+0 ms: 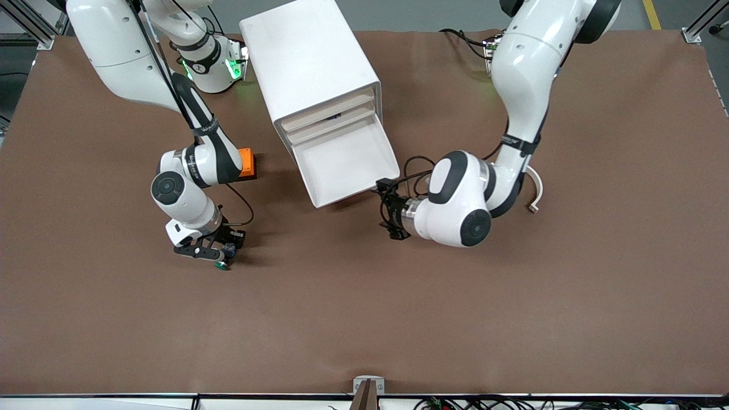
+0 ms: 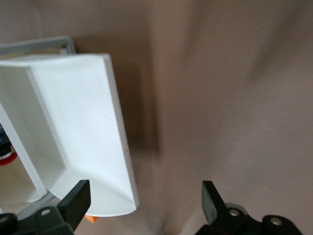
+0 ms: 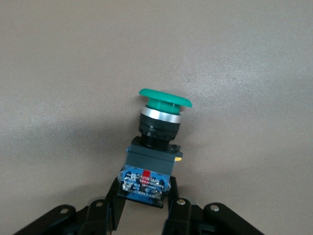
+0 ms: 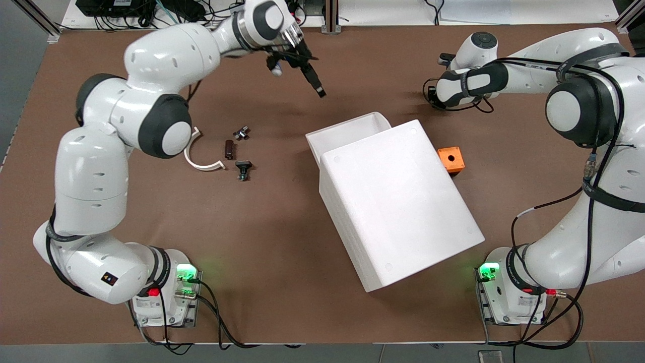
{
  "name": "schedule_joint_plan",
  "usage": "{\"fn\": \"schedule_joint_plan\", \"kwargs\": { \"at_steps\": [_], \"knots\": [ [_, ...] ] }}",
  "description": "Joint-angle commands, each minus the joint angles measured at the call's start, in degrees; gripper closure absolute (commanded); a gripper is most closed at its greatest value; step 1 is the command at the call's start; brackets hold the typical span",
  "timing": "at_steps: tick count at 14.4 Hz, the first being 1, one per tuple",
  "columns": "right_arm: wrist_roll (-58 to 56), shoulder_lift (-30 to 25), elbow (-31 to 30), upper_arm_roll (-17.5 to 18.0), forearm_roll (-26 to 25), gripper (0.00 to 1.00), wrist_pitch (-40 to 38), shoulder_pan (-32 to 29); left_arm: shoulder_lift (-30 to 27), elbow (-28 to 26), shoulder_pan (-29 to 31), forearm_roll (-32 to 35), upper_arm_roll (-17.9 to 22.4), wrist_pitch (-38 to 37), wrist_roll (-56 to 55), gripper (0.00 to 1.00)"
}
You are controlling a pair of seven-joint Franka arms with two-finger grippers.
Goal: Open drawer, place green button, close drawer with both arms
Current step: 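Release the drawer with the left gripper while the right gripper lifts the button, then carry the green button into the open drawer and open the right gripper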
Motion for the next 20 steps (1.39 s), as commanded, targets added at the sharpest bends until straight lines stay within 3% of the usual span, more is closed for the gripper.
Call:
{"fn": "schedule_joint_plan", "kwargs": {
  "at_steps": [1,3,6,8,10,16,20],
  "knots": [
    [-0.1,-1.4,-0.5,0.1,-0.4,1.00,-0.4,-0.3,-6.5,-0.7,0.2,11.3,1.4,-1.6,3.2,0.00],
    [0.7,-4.4,0.0,0.1,-0.2,1.00,-4.9,-0.3,-9.9,-0.9,0.9,18.4,1.7,-2.4,11.0,0.00],
    [7.0,-8.7,3.0,0.4,-0.1,1.00,-15.4,0.7,-12.8,-1.0,3.4,22.8,1.4,-5.9,23.6,0.00],
    [14.6,-10.8,7.2,0.4,0.0,1.00,-24.7,3.5,-13.9,-1.2,3.1,27.7,1.3,-10.6,40.8,0.00],
    [24.1,-11.6,11.1,0.4,0.5,1.00,-30.3,7.8,-14.1,-1.2,3.6,28.6,1.6,-11.4,45.8,0.00],
    [51.5,-10.9,14.8,0.4,0.5,1.00,-30.6,20.7,-13.6,-1.3,6.3,31.4,1.4,-11.2,68.9,0.00],
    [64.1,-10.6,15.3,0.3,0.5,1.00,-29.2,26.3,-11.3,-1.9,6.3,30.8,0.8,-8.7,73.3,0.00]
  ]
}}
